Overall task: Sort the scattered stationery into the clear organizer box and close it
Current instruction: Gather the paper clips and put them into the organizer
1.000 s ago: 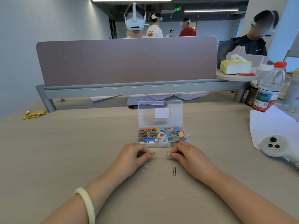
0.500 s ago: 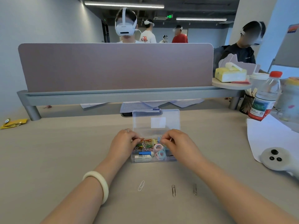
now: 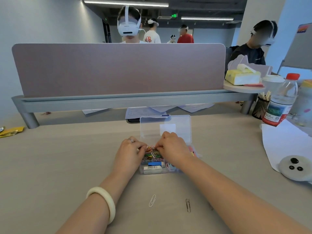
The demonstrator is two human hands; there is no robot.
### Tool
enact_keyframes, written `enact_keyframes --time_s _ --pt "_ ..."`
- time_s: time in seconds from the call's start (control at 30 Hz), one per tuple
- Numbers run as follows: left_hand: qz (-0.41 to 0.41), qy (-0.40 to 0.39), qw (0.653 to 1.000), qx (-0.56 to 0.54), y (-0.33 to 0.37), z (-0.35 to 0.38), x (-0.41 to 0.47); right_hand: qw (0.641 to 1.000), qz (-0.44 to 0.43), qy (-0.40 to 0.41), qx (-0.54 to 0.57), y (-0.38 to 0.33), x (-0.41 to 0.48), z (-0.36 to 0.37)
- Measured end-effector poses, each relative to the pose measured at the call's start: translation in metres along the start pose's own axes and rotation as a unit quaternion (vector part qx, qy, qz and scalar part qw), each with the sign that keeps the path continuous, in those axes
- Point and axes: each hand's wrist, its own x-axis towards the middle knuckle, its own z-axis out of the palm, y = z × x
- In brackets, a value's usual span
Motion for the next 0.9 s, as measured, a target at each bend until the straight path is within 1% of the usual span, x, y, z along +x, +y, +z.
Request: enact_keyframes --time_s 0.03,0.13,0.2,0.37,0.47,0.53,0.7,0.83,0.9 --pt "-0.002 0.008 1.000 -0.002 0.001 -0.002 -0.002 1.000 -0.004 0.005 0.014 0.001 -0.002 -0.001" --pt "0.002 0.021 1.000 -0.018 0.010 -0.009 -0.012 0.994 -0.002 0.040 0.106 0.009 -0.015 -0.013" --pt "0.010 -0.002 0.999 -0.044 0.017 -0.016 -0.024 0.988 -0.010 0.044 0.150 0.021 -0.034 -0.023" --pt "0.021 -0.128 0.990 -0.058 0.026 -0.036 -0.065 0.963 -0.054 -0.059 0.258 0.060 -0.108 -0.041" --pt "0.003 -0.181 0.982 -0.044 0.031 -0.049 -0.083 0.944 -0.054 -0.154 0.288 0.078 -0.133 -0.045" --pt "-0.001 -0.198 0.980 -0.031 0.036 -0.052 -0.093 0.936 -0.051 -0.190 0.291 0.081 -0.138 -0.044" --pt "0.000 -0.185 0.983 -0.018 0.048 -0.044 -0.102 0.932 -0.075 -0.185 0.303 0.072 -0.141 -0.040" --pt "0.029 -0.187 0.982 -0.011 0.064 -0.032 -0.106 0.933 -0.104 -0.163 0.303 0.054 -0.142 -0.034" --pt "0.040 -0.187 0.981 -0.018 0.069 -0.029 -0.108 0.936 -0.103 -0.146 0.304 0.047 -0.141 -0.030"
